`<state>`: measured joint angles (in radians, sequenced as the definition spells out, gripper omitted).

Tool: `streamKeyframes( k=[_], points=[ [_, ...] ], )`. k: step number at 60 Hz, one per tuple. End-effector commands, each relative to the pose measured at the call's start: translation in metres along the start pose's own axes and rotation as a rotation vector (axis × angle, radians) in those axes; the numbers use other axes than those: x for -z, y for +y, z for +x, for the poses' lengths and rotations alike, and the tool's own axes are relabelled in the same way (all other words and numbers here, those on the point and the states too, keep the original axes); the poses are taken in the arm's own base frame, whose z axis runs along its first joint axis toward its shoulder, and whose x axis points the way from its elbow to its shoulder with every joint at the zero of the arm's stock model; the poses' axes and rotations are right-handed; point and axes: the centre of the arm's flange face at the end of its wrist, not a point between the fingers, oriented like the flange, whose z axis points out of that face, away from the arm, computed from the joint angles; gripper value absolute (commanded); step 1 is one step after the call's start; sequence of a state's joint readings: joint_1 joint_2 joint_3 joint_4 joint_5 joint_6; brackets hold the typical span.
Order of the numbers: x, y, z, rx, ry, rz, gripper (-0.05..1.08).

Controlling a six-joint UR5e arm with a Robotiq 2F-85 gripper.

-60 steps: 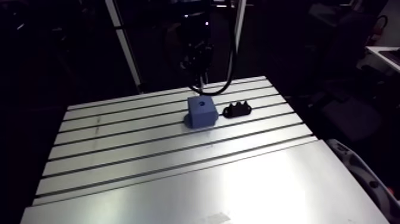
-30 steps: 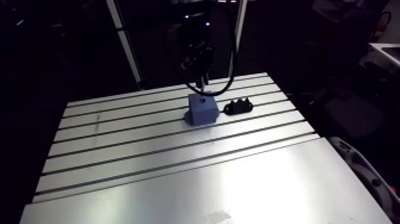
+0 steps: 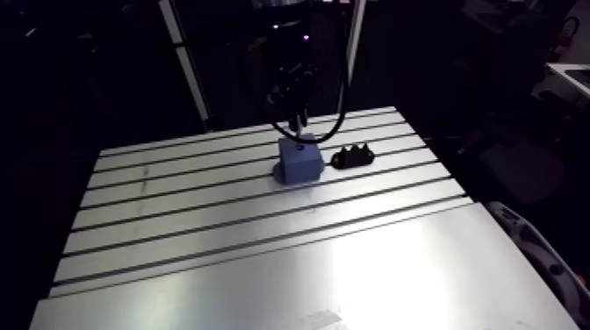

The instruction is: Pick up the M10 bolt and insert it into the hex recess until seated.

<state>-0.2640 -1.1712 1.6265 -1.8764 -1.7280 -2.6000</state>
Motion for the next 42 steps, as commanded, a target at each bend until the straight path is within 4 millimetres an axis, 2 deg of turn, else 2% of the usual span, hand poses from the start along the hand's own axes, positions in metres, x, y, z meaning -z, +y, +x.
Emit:
streamKeyframes(
  k=[1, 42],
  points=[
    [-0.0018, -0.001, -0.0002, 0.002, -0.003, 0.005, 1.08],
    [-0.0047, -0.0011, 0.0003, 0.007, -0.005, 0.008, 1.08]
  ],
)
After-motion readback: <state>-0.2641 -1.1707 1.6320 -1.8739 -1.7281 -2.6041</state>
